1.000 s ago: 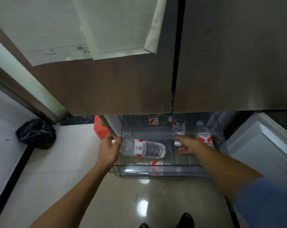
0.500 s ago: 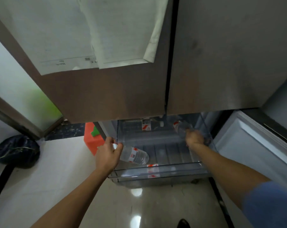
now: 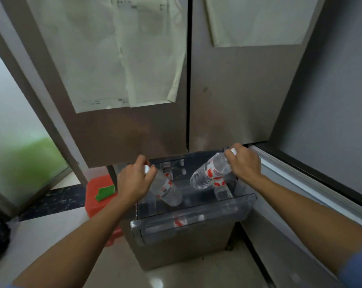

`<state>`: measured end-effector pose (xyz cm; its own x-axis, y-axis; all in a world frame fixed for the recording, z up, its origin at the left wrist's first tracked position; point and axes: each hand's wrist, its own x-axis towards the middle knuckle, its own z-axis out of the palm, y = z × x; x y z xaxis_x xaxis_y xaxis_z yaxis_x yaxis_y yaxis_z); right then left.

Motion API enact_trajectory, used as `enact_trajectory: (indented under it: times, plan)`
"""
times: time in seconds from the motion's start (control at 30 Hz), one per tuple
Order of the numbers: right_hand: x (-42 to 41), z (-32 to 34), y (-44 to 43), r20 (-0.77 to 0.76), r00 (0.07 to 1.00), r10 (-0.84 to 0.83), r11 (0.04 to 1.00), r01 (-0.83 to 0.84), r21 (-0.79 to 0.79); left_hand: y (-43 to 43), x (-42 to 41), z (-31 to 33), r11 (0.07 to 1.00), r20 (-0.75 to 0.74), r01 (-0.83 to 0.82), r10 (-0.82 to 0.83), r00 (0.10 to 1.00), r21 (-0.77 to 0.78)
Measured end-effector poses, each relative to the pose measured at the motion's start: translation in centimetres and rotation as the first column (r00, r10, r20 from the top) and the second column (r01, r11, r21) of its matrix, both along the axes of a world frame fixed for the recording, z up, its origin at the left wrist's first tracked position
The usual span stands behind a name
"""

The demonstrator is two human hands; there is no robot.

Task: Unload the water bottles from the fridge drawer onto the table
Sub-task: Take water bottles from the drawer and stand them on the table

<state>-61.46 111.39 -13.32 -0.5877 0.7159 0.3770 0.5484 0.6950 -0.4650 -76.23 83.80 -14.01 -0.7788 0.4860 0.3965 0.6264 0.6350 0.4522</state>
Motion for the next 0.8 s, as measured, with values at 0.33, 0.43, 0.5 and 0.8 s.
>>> enact_trajectory:
  times: [0.33,0.43,0.5,0.8]
  plan:
    - [0.0,5.6,-10.0,-0.018,0.856,0.517,0.837,-0.501,0.22,-10.6,9.0,5.3,0.949,-0.196,-0.302,0.315,0.929,0.093]
    - [0.8,3.9,-14.9,0.049,0.736,0.676,0.713,-0.669,0.209,-15.7,14.2,4.2,0.894,-0.144,-0.447,0.445,0.884,0.024]
    - [2.0,2.1,-18.9,0.108,0.661,0.743,0.631,-0.745,0.216,-19.7,18.1,2.8,0.852,-0.09,-0.518,0.512,0.854,-0.075]
    - [8.0,-1.6,-40.5,0.301,0.189,0.935,0.132,-0.971,0.2,-40.0,35.3,-0.9,0.561,-0.076,-0.777,0.795,0.602,-0.284]
